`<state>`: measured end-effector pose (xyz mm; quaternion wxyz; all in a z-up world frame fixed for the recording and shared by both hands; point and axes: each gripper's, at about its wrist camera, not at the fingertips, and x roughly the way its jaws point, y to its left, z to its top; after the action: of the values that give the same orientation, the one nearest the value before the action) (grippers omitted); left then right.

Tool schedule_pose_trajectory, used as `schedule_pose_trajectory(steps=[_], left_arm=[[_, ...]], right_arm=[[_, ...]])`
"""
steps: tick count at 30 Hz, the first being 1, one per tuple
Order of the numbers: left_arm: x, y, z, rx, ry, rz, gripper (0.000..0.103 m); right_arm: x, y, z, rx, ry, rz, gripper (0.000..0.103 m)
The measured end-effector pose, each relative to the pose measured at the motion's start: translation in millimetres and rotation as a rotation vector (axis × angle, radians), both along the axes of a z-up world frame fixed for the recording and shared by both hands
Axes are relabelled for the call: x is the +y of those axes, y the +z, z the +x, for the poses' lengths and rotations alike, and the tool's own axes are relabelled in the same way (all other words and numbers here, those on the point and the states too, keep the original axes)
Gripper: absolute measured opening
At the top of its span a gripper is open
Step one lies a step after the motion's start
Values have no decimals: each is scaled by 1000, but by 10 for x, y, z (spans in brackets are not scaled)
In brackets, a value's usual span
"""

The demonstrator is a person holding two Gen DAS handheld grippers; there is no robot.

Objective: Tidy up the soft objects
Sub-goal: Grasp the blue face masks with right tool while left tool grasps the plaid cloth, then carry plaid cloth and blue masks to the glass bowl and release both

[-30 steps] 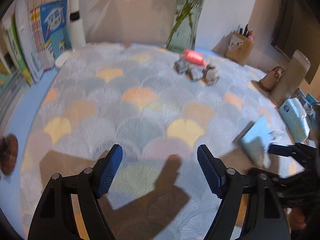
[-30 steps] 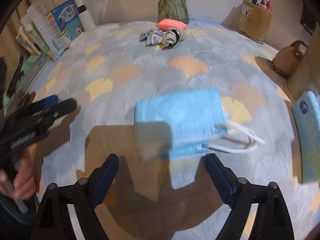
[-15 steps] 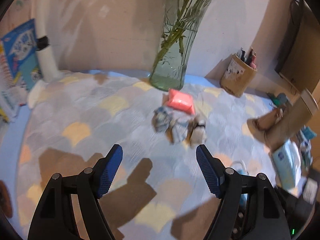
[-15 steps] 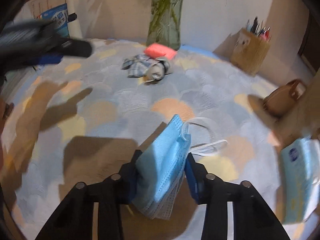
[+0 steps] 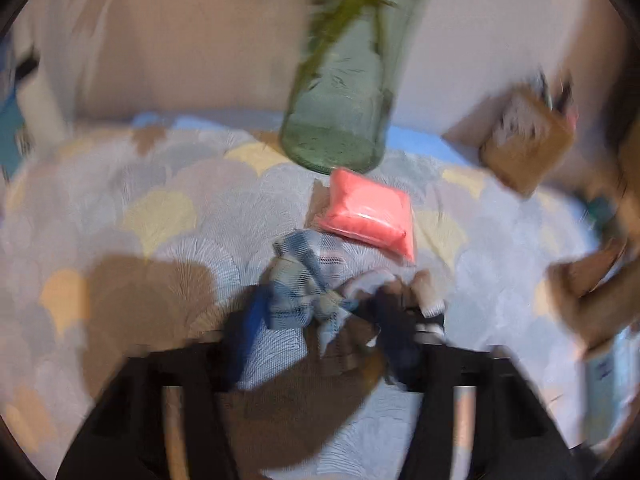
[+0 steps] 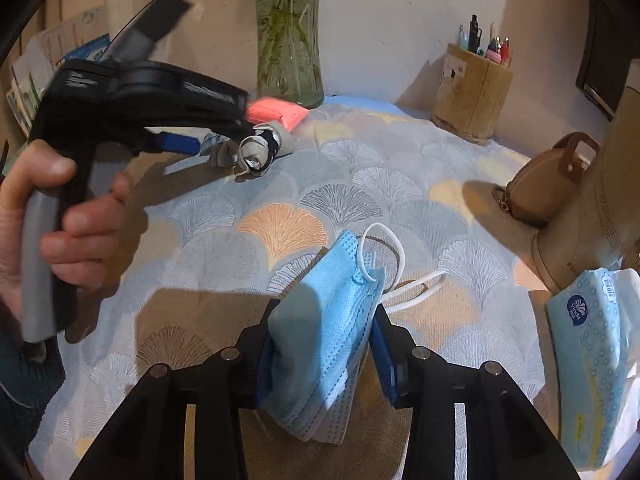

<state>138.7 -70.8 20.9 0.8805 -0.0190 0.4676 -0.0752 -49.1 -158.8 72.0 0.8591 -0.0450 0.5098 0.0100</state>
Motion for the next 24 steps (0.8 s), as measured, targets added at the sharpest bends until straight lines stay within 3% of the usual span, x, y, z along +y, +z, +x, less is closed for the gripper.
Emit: schedule_pose_trajectory(steps=[2, 5, 12, 13, 16, 20, 24], left_arm=[[-76, 2, -61, -20, -36, 50, 27], [-1, 69, -197, -24, -67, 4, 26], [447, 274, -806, -42, -39, -23, 26], [516, 282, -922, -44, -30, -30, 26], [664, 244, -1202, -57, -3, -34, 26], [750, 148, -1411, -84, 16, -31, 26], [834, 104, -1464, -124, 52, -45, 26]], right_arm=[[-47, -2, 8, 2, -9, 25, 41], [-103, 7, 7, 2, -11, 57, 41], [-162, 133, -88, -58, 17, 152, 40], [-162, 119, -77, -45, 14, 154, 43], [-166, 73, -45, -7, 3, 155, 68], [-225, 98, -70, -15, -27, 180, 89], [-304, 36, -56, 25, -55, 221, 90]])
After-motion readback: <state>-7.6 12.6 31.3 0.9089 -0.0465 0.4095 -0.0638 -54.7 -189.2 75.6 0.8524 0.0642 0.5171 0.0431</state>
